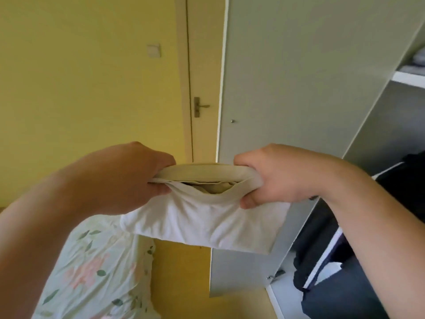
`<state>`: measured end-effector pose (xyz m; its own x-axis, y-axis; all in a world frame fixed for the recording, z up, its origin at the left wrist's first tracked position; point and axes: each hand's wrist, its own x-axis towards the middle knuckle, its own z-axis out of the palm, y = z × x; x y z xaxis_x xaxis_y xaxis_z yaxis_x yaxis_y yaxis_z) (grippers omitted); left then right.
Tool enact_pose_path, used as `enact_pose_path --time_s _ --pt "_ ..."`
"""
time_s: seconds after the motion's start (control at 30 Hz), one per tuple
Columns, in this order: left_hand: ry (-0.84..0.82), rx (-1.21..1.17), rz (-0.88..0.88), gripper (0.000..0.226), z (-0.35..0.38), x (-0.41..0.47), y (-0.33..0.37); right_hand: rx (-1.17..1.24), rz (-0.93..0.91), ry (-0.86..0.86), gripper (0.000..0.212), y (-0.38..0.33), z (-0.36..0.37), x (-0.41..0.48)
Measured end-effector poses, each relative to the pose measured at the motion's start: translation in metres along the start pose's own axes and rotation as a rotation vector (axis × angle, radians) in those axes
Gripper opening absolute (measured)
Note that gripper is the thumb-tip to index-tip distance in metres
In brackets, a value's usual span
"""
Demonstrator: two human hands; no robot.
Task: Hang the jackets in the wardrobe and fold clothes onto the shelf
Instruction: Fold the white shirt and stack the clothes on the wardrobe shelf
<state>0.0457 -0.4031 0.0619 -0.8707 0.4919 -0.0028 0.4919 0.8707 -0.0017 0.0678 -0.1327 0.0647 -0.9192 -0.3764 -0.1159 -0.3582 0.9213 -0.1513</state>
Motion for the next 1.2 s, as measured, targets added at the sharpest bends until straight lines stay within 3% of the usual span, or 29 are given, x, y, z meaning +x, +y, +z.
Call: enact_pose_path --time_s 0.23,0.4,0.63,0.87,1.07,1.2 --pt "-0.106 -0.003 0.291 0.009 -0.014 0.074 0.059 -0.025 0.253 -0.035 0.03 0.058 -0.011 -0.053" --pt "-0.077 0.067 0.536 0.006 -0.025 0.122 0.11 -0.024 0.516 0.002 0.031 0.084 -0.018 -0.1" --pt "0.074 0.146 0.907 0.008 -0.043 0.166 0.187 0.028 0.864 0.074 0.039 0.079 -0.023 -0.168" --pt "0.285 -0.051 1.068 0.004 -0.043 0.196 0.251 0.004 1.2 0.209 0.026 0.061 -0.03 -0.219" --pt "0.345 -0.405 1.15 0.007 -0.068 0.216 0.285 -0.039 1.368 0.568 0.024 0.046 -0.07 -0.259" --pt "0.328 -0.605 1.184 0.006 -0.09 0.224 0.308 -0.184 1.355 0.769 0.017 0.049 -0.115 -0.273"
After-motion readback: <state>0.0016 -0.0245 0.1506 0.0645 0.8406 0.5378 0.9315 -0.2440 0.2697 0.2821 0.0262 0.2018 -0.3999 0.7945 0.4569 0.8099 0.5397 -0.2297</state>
